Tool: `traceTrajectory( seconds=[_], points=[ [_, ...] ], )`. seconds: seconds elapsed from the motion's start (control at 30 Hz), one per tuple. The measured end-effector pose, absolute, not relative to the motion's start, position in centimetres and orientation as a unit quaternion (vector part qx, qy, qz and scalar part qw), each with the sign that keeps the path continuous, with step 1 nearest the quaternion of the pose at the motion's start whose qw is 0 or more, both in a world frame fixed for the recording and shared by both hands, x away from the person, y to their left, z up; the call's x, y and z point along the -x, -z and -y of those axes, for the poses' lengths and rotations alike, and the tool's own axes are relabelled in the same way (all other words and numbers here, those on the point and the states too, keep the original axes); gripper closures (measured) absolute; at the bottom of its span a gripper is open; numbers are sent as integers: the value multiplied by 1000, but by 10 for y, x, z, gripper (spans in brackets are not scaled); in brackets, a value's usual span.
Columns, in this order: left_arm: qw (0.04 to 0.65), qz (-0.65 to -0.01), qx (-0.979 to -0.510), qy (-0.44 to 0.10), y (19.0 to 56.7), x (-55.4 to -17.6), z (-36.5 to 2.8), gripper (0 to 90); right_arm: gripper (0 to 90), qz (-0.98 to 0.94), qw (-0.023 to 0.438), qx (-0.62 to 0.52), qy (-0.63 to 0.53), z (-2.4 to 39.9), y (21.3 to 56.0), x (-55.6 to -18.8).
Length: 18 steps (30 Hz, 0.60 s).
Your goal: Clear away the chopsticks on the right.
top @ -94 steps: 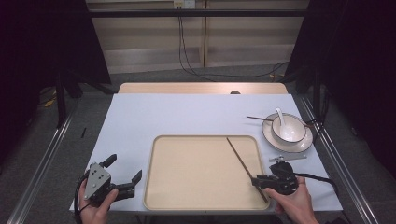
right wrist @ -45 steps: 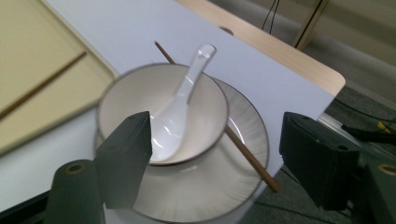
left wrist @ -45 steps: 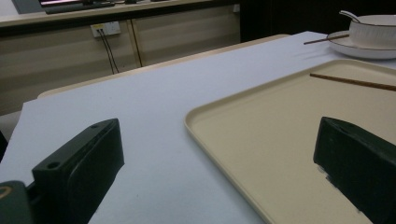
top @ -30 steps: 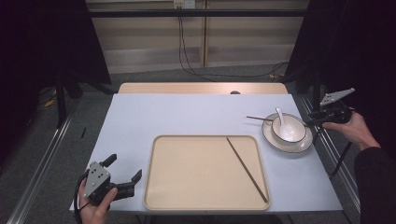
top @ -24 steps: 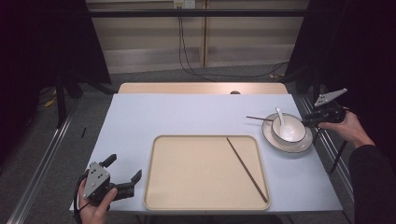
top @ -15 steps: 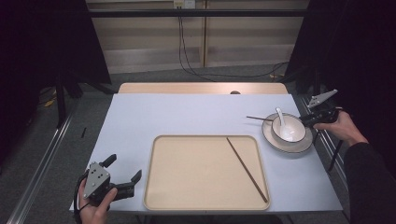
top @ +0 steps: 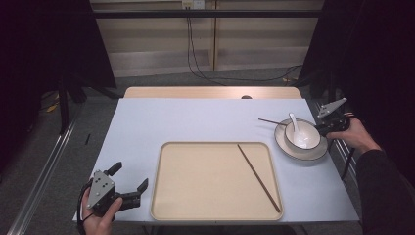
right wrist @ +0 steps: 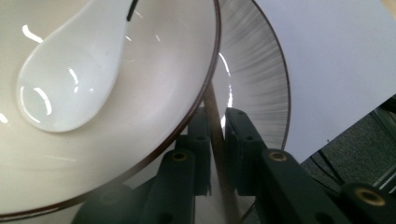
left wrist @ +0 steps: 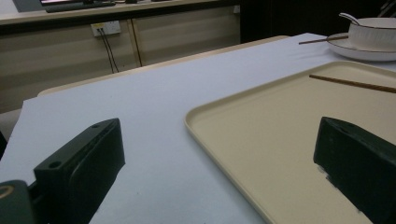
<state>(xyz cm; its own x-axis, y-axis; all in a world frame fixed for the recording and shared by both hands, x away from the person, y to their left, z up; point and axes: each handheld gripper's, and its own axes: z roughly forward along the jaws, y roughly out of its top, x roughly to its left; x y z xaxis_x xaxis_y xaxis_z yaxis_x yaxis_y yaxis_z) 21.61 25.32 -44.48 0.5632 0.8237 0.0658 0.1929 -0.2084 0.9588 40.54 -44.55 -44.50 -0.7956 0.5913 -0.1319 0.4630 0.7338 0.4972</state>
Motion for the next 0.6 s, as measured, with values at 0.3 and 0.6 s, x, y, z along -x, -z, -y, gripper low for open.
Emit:
traceTrajectory(
  seconds=[0.3,0.6],
  points=[
    [520,-351,-717,-303,445,-217,-252,19,851,-904,133,-324,-246,457,445,-400],
    [521,-361,-710,-307,445,-217,-254,16,853,-879,147,-373,-258,469,431,-391]
  ],
)
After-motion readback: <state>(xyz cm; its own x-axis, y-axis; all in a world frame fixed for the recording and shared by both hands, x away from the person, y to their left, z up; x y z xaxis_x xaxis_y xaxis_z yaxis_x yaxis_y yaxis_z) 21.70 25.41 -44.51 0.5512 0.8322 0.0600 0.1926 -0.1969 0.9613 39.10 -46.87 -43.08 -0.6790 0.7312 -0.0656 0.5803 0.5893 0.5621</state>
